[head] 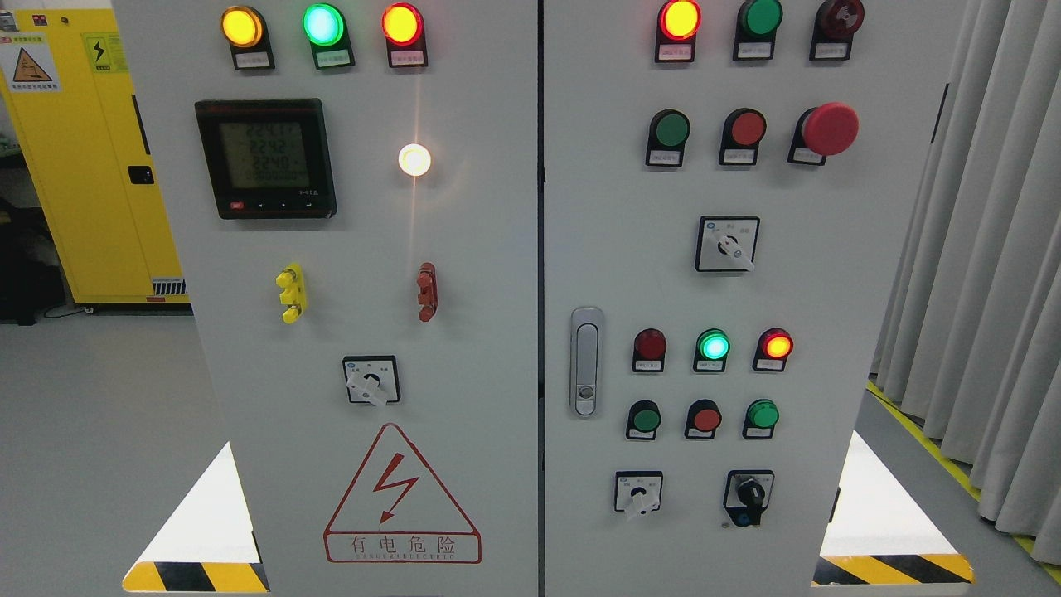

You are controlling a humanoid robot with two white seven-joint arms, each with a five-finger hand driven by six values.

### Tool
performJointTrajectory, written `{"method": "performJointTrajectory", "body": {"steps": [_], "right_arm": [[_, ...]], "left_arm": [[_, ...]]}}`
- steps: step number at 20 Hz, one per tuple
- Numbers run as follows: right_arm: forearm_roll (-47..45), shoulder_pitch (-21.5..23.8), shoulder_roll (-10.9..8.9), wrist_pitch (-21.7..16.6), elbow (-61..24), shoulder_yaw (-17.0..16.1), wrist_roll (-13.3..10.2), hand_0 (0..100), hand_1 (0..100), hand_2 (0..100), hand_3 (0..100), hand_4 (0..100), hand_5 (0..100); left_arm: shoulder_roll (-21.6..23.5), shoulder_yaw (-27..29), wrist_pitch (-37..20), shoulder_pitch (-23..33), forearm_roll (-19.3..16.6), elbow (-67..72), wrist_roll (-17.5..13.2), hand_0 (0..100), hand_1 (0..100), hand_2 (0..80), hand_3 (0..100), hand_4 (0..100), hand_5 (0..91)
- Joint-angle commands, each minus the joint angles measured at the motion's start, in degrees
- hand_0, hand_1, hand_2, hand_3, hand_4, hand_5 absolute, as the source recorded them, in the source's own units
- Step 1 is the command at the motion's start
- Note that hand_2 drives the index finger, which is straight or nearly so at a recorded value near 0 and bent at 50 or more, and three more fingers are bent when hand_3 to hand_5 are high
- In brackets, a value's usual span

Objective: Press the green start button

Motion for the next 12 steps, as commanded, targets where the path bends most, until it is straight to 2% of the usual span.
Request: {"method": "performJointTrajectory", "body": {"steps": [1,5,7,12], "right_arm": [[-0.97,0.2,0.66,-5.06,-16.19,1.6,0.46,17,41,0,16,19,1],[-0.97,0.02,0.66,-10.6,-22.06,-0.25,0.46,19,43,0,22,27,11],[-0.97,0.98,0.84,-11.05,-28.46,-0.43,0.46,20,43,0,23,28,12],[-0.88,7.48,0.66,-11.05,-44.9,-0.16,0.46,20,45,0,26,32,16]], "left_arm": [[-0.67,0.0,0.03,-1.76,0.0,-1.06,-0.02,12,56,0.0,0,0,0.0],[-1.02,0.0,0.03,-1.76,0.0,-1.06,-0.02,12,56,0.0,0,0,0.0],[-1.19,0.0,0.03,-1.76,0.0,-1.14,-0.02,12,56,0.0,0,0,0.0],[-1.46,0.0,0.03,-1.76,0.0,-1.14,-0.02,12,56,0.0,0,0,0.0]]}}
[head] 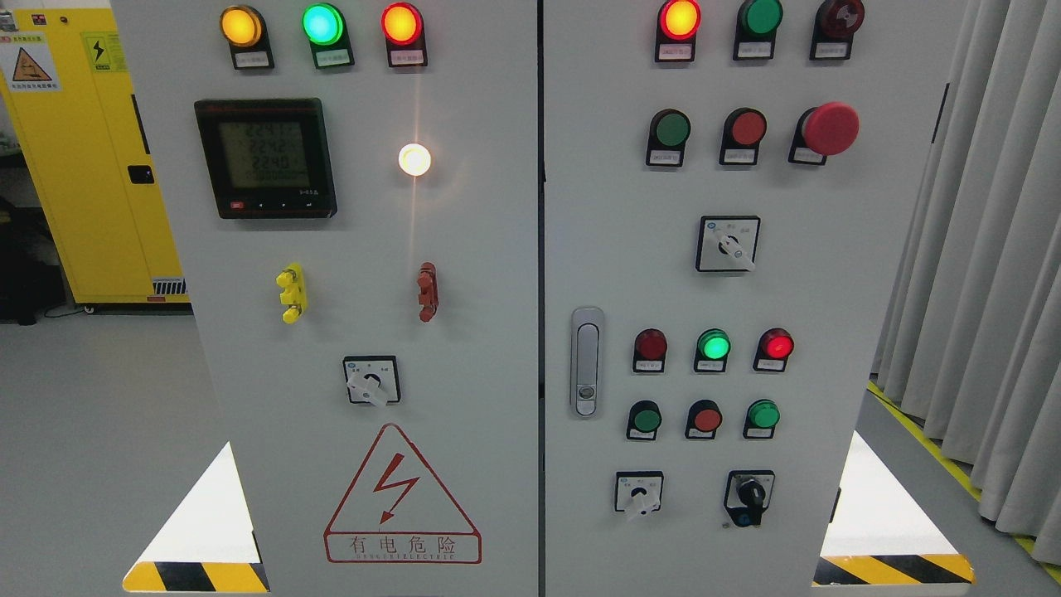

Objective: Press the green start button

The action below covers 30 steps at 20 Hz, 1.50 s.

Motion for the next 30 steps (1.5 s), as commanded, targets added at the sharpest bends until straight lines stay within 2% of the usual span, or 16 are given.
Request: {"method": "performJointTrajectory", "body": {"steps": [1,4,7,10,14,15,16,17,19,20,23,26,28,30], "right_arm": [[-0.79,5.7,0.11,-0.27,-28.1,0.88,0.12,21,45,0,26,33,17],[-0.79,8.6,-2.34,-0.27,-36.89,1.23,0.03,21,46,0,28,34,20],[-0.71,10.1,-3.14,-0.35,-44.19,1.32,0.12,21,46,0,31,37,25],[1.74,9.67,-7.17,-0.44,-48.59,1.23,0.03,21,46,0,32,38,27],[3.07,8.7,-7.97,-0.44,-54.13,1.14,0.12,21,48,0,36,46,37],[3.25,8.61,-8.41,-0.44,-55.62,1.23,0.29,22,52,0,43,51,42],[3.68,8.35,-8.5,-0.36,-57.03,1.14,1.95,22,53,0,49,55,46],[4.12,7.65,-8.33,-0.35,-58.17,1.23,4.84,24,56,0,57,61,53],[5.44,5.63,-7.98,-0.27,-59.58,1.14,10.03,25,58,0,62,65,58],[6.75,4.23,-7.97,-0.27,-59.85,1.23,10.92,25,58,0,64,67,60],[13.51,-0.17,-7.98,-0.35,-60.38,0.71,10.93,24,63,0,72,79,74],[17.21,-3.6,-7.71,-0.35,-61.35,0.44,10.93,22,66,0,79,85,81],[20.46,-5.09,-6.57,-0.35,-62.4,0.27,10.93,14,69,0,86,92,89],[25.9,-6.67,-4.65,-0.35,-63.19,-0.7,10.76,12,70,0,89,94,93]], "left_arm": [[-1.48,-0.01,0.03,-1.76,0.0,-1.23,-0.02,12,56,0.0,0,0,0.0],[-2.09,0.07,0.03,-1.76,0.0,-1.23,-0.02,12,56,0.0,0,0,0.0],[-2.36,0.08,0.03,-1.76,0.0,-1.23,-0.02,12,56,0.0,0,0,0.0],[-2.53,-0.01,0.03,-1.76,0.0,-1.23,-0.02,12,56,0.0,0,0,0.0],[-3.23,-0.01,0.03,-1.76,0.0,-1.41,-0.02,12,56,0.0,0,0,0.0],[-3.5,-0.01,0.03,-1.76,0.0,-1.41,-0.02,12,56,0.0,0,0,0.0],[-4.02,0.07,0.03,-1.76,0.0,-1.41,-0.02,12,56,0.0,0,0,0.0],[-4.29,0.08,0.03,-1.76,0.0,-1.41,-0.02,12,56,0.0,0,0,0.0],[-4.47,-0.01,0.03,-1.76,0.0,-1.41,-0.02,12,56,0.0,0,0,0.0],[-4.55,-0.01,0.03,-1.76,0.0,-1.49,-0.02,12,56,0.0,0,0,0.0],[-5.26,-0.01,0.03,-1.76,0.0,-1.41,-0.02,12,56,0.0,0,0,0.0],[-5.78,-0.01,0.03,-1.76,0.0,-1.41,-0.02,12,56,0.0,0,0,0.0],[-5.87,-0.01,0.03,-1.76,0.0,-1.41,-0.02,12,56,0.0,0,0,0.0],[-5.96,-0.01,0.03,-1.76,0.0,-1.41,-0.02,12,56,0.0,0,0,0.0]]}}
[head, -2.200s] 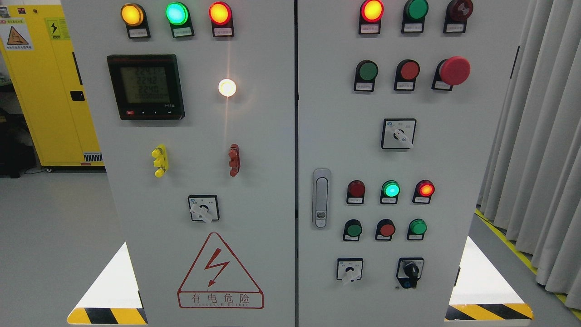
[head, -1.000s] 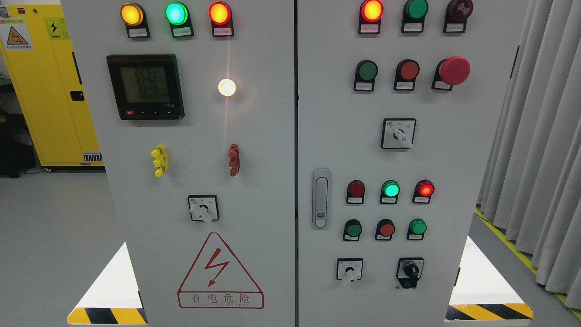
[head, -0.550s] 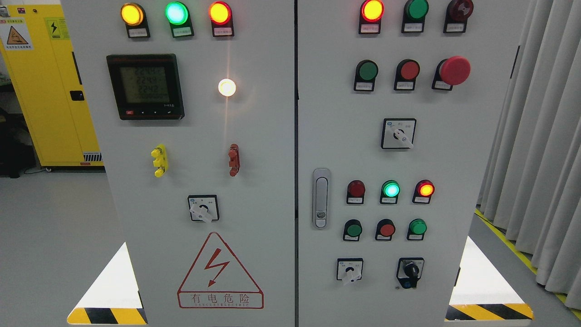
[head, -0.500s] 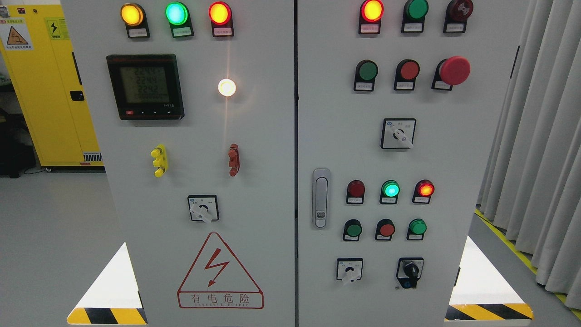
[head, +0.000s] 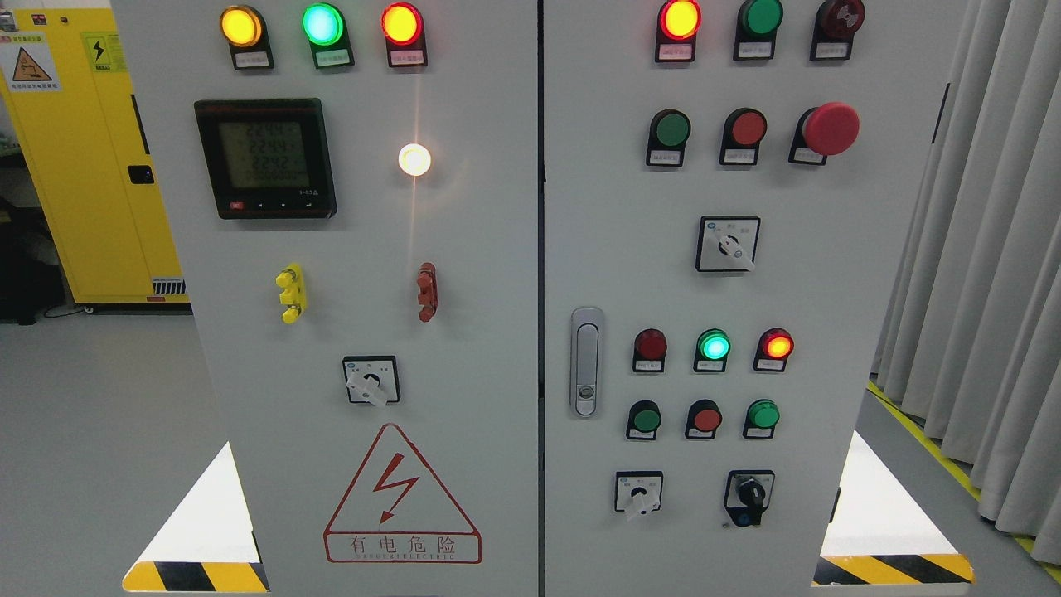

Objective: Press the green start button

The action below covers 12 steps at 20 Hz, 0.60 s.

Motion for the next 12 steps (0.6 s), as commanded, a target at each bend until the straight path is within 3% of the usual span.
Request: {"method": "performJointTrajectory", "body": {"steps": [1,5,9,11,12], "right_arm": [[12.31,-5.67,2.8,-0.07,-8.99,-1.04,-0.13,12,70,0,89,94,94],[18.39,-8.92,4.38,0.11,-8.99,-2.36,-1.26,14,71,0,88,93,97],[23.84,-11.91,5.0,0.55,-8.64,-4.82,-5.83,17,69,0,86,91,97],[24.99,-13.58,5.0,1.77,-8.38,-5.44,-6.81,24,69,0,85,90,98],[25.51,-14.54,5.0,3.08,-8.37,-5.53,-7.07,33,69,0,85,88,98]], "left_arm": [[-1.52,-0.02,0.04,-1.76,0.0,-1.5,0.0,12,56,0.0,0,0,0.0],[-1.52,-0.02,0.04,-1.76,0.0,-1.5,0.0,12,56,0.0,0,0,0.0],[-1.52,-0.11,0.04,-1.76,0.0,-1.58,0.0,12,56,0.0,0,0,0.0],[-1.52,-0.11,0.04,-1.76,0.0,-1.58,0.0,12,56,0.0,0,0,0.0],[-1.52,-0.11,0.04,-1.76,0.0,-1.58,0.0,12,56,0.0,0,0,0.0]]}}
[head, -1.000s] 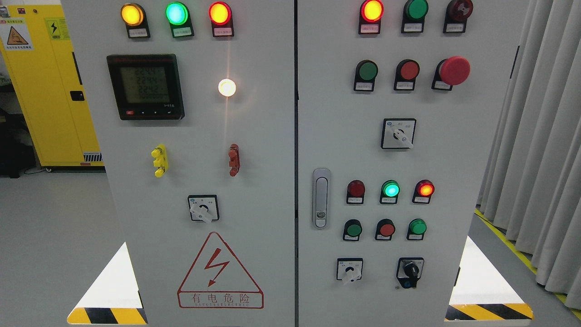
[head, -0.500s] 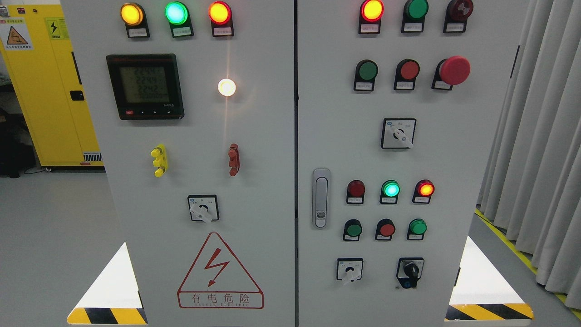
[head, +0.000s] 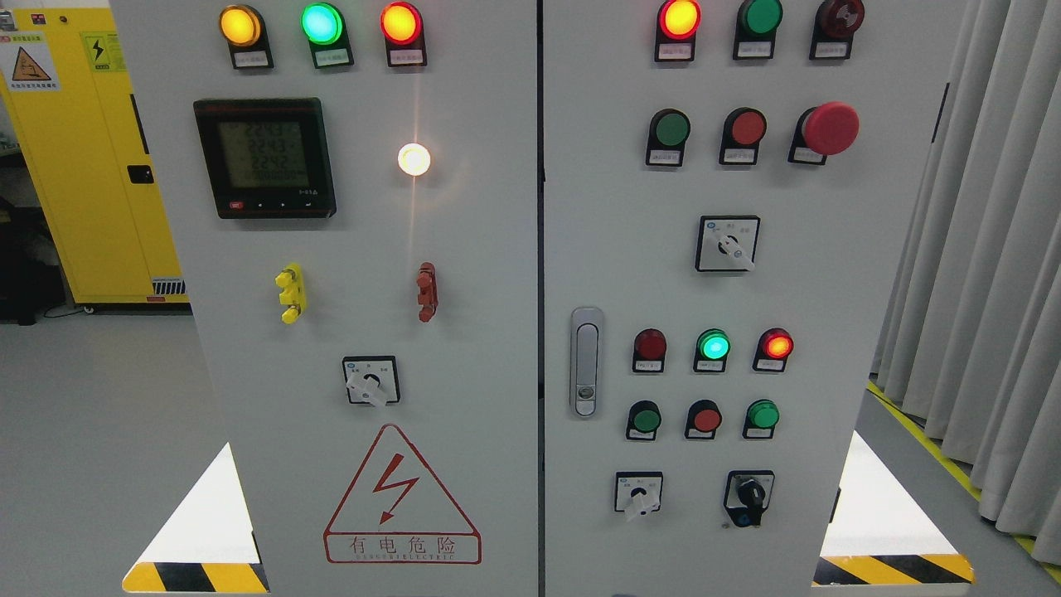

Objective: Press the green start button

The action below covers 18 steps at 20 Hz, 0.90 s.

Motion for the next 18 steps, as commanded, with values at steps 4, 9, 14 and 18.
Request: {"method": "performJointTrajectory", "body": {"steps": [4,9,14,18], "right_arm": [[9.52,-9.73,2.33,5.18,0.02,-3.31,-2.82,51,69,0,85,86,99],[13.3,-14.57,2.86,5.27,3.72,-2.69,-3.44,61,68,0,86,85,99],[13.93,-16.77,3.21,5.27,7.06,-2.69,-3.53,63,68,0,86,85,99],[14.01,-17.92,3.3,5.53,7.59,-2.6,-3.44,65,68,0,86,85,99]], "left_arm": [[-0.61,-0.06,0.04,-1.76,0.0,-1.58,0.0,12,56,0.0,0,0,0.0],[-0.61,-0.06,0.04,-1.76,-0.09,-1.58,0.0,12,56,0.0,0,0,0.0],[-0.62,-0.06,0.04,-1.76,0.0,-1.58,0.0,12,56,0.0,0,0,0.0],[-0.53,-0.06,0.04,-1.76,0.0,-1.58,0.0,12,56,0.0,0,0,0.0]]}}
